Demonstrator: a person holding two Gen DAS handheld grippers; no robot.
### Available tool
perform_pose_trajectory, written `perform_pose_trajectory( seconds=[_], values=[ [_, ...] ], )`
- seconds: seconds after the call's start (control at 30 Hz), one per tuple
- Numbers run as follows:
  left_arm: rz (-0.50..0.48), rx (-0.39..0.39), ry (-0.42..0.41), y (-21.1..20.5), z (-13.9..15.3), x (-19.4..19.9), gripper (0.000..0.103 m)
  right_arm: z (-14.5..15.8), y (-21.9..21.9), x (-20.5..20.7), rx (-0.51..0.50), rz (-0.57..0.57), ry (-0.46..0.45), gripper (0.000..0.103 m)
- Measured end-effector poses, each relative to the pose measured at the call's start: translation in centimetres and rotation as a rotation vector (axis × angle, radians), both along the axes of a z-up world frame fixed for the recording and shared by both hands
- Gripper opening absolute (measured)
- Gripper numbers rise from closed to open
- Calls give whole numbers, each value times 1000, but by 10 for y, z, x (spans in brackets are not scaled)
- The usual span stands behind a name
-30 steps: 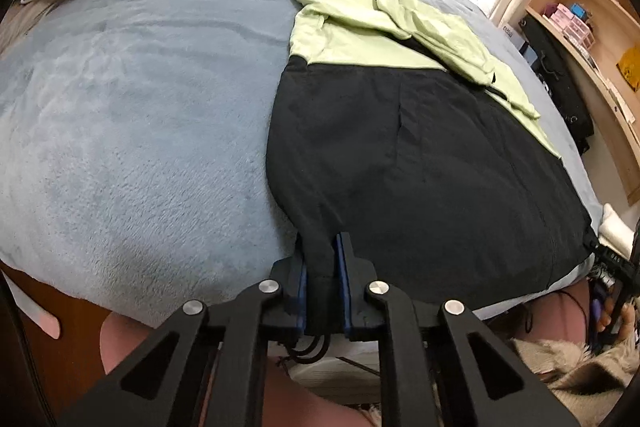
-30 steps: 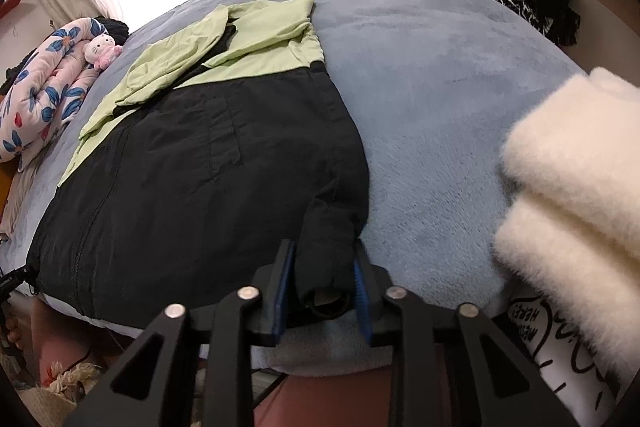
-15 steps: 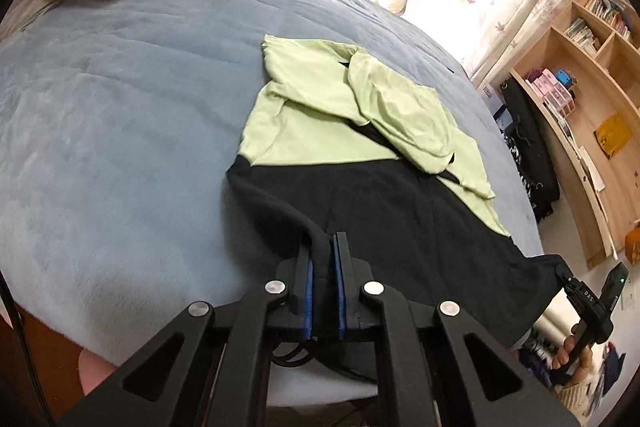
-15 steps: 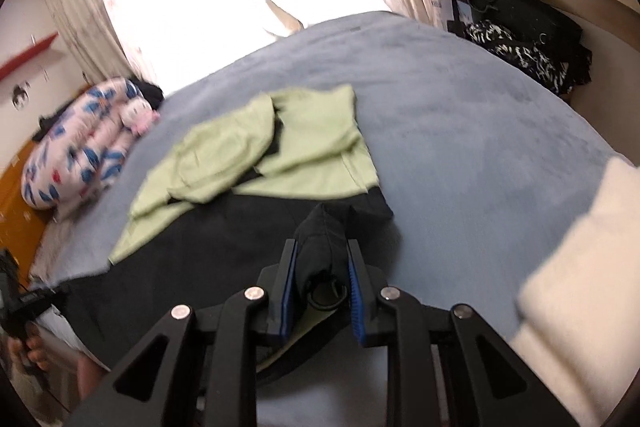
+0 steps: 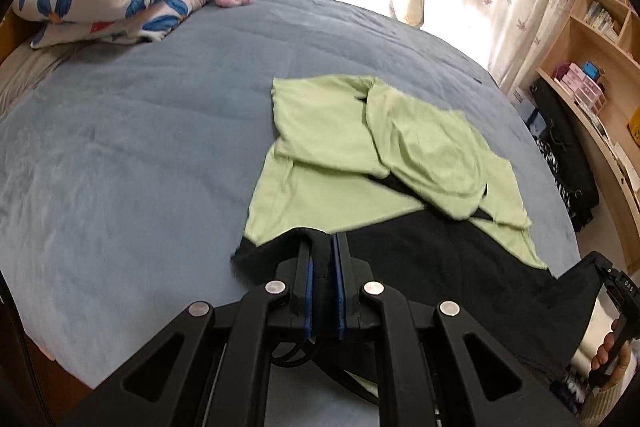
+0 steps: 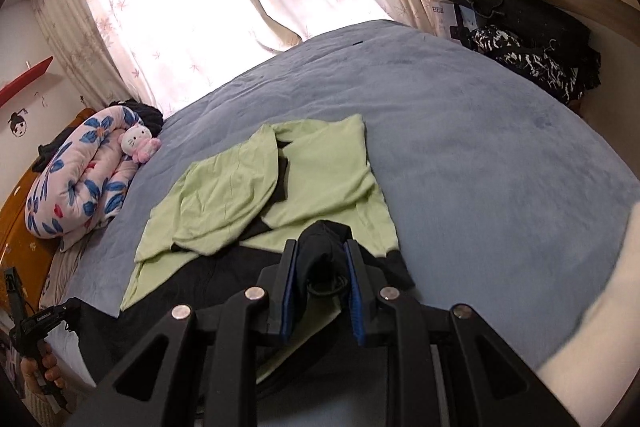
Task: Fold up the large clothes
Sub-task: 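Lift the hem with both tools and fold it toward the hood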
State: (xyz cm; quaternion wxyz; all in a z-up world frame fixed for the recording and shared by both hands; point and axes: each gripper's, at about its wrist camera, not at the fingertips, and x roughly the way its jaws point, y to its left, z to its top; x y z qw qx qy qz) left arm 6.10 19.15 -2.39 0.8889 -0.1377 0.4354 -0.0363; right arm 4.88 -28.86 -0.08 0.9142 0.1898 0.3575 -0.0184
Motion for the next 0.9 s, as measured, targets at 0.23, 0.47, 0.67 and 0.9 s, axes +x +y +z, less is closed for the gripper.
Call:
perform_pose_trajectory(
  seconds=[0.23, 0.47, 0.67, 0.9],
  values=[
    [35, -48, -10, 11, 15, 66, 6, 16, 0, 61, -33, -7, -29, 21],
    [102, -61, -19, 23, 15, 179, 6, 14, -5, 177, -104, -24, 0, 21],
    [134, -37, 58, 20, -35, 278, 13, -36, -19, 267, -77, -52, 117, 34],
    [92, 8, 119, 18, -71, 310, 44, -78, -32, 283, 24, 6, 188, 41]
  ],
)
